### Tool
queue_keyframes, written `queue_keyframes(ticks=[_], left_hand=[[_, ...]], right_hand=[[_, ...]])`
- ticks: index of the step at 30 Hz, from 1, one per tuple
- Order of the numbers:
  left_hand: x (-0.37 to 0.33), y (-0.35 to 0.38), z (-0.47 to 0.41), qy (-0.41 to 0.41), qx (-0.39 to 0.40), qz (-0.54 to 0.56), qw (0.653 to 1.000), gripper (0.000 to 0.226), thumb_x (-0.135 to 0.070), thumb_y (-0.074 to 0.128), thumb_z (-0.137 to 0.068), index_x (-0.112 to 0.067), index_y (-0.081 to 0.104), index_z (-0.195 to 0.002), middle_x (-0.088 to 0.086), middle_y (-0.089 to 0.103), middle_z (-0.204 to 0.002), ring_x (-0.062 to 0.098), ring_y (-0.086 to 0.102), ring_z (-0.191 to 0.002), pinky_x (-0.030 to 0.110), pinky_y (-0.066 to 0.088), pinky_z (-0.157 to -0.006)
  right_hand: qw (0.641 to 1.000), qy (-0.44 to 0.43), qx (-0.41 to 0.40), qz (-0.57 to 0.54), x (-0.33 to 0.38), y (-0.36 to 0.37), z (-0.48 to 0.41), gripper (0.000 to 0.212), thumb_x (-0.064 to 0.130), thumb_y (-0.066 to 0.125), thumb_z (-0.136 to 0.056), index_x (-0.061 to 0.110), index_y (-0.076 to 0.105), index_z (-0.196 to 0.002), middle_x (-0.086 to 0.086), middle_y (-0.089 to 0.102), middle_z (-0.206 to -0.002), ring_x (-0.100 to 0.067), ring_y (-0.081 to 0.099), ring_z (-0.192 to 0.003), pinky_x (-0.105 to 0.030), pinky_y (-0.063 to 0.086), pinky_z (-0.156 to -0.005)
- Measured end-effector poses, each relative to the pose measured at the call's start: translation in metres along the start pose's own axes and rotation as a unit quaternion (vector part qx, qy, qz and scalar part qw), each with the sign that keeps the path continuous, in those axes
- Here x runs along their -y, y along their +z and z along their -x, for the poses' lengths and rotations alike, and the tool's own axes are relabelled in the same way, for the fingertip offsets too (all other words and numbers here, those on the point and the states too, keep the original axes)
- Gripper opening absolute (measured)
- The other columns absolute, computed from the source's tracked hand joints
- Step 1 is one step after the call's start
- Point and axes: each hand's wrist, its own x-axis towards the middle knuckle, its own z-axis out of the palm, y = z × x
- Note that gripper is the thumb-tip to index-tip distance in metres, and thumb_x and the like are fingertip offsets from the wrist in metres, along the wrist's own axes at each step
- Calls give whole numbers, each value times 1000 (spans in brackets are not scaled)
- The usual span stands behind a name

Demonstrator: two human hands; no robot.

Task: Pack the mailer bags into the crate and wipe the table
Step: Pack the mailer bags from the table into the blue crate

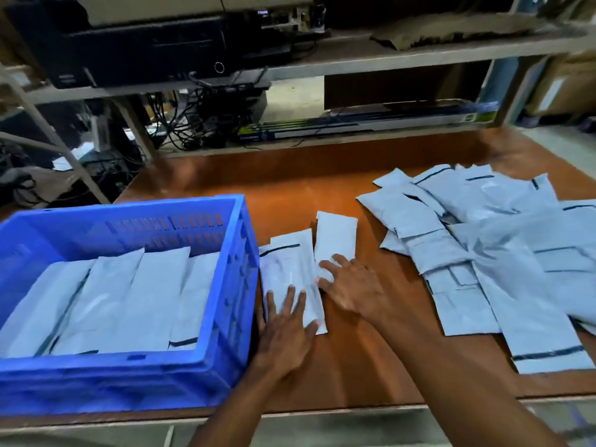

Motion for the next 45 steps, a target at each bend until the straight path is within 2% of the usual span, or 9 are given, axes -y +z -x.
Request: queue_keyframes(ticks=[3, 8, 12, 16, 21, 27, 36, 40, 45], left_hand=[[0, 1, 26, 41, 2, 27, 999, 67, -65, 21, -98, -38, 4, -156, -16, -7, -164, 28, -14, -150, 52, 3, -121], [0, 2, 47, 59, -64, 36, 996, 61, -65, 28, -97, -39, 20, -151, -13, 10, -161, 26, 0, -150, 47, 13, -118], [-10, -5, 11, -11, -63, 71, 995, 79, -72, 34, -91, -36, 6, -156, -4, -5, -164, 40, -8, -149, 57, 10, -116], [-19, 10, -6, -23, -44, 24, 998, 80, -73, 24, -92, -34, -3, -156, 4, -5, -165, 41, -4, -149, 57, 7, -118], [-21, 26, 4, 17, -123, 20, 992, 61, -52, 24, -97, -28, 36, -151, 4, 40, -154, 41, 41, -136, 54, 39, -104], [-23, 30, 3, 12, -142, 22, 990, 55, -45, 21, -100, -29, 40, -149, -3, 41, -154, 35, 41, -136, 52, 42, -104], [-26, 4, 20, 59, -192, 5, 980, 47, -30, 35, -96, -13, 62, -131, 7, 57, -139, 38, 55, -118, 49, 53, -88], [-29, -82, 39, 115, -323, 46, 938, 49, -34, 28, -102, -14, 53, -139, 6, 46, -150, 36, 43, -128, 51, 42, -105], [19, -221, 79, 124, -472, 59, 871, 51, -37, 25, -103, -18, 47, -145, 4, 39, -154, 39, 41, -127, 48, 37, -104]], right_hand=[[999, 13, -14, -26, -15, 3, 42, 53, 67, 25, -94, 44, 36, -140, 8, 32, -156, -26, 37, -138, -49, 34, -111], [998, 53, 4, -28, -39, 7, 119, 42, 67, 37, -93, 45, 41, -129, 10, 35, -147, -23, 43, -130, -44, 45, -102], [992, 77, -94, -41, -44, 0, 101, 52, 63, 39, -93, 41, 35, -140, 2, 31, -153, -26, 32, -139, -45, 38, -109], [996, 77, -34, -26, -43, 19, 78, 67, 70, 23, -94, 44, 5, -153, 4, 0, -165, -27, 0, -151, -51, 16, -120], [994, 57, -89, 21, -32, 42, 84, 74, 76, 1, -86, 45, -11, -152, 7, -14, -164, -26, -10, -151, -50, 12, -122], [994, 51, -92, 23, -26, 45, 82, 63, 58, 19, -100, 41, -10, -153, 5, -16, -163, -25, -14, -150, -49, 13, -119], [999, 28, -45, 8, -22, 27, 96, 59, 39, 25, -105, 33, -5, -156, 6, -15, -163, -25, -13, -151, -54, 11, -118], [983, 26, -167, -68, 2, -30, 92, 53, 34, 27, -105, 30, 14, -156, 7, 4, -165, -24, 4, -151, -62, 25, -112], [913, -84, -373, -144, 87, -138, 86, 52, 33, 29, -101, 23, 33, -151, -3, 26, -161, -31, 24, -144, -58, 34, -107]])
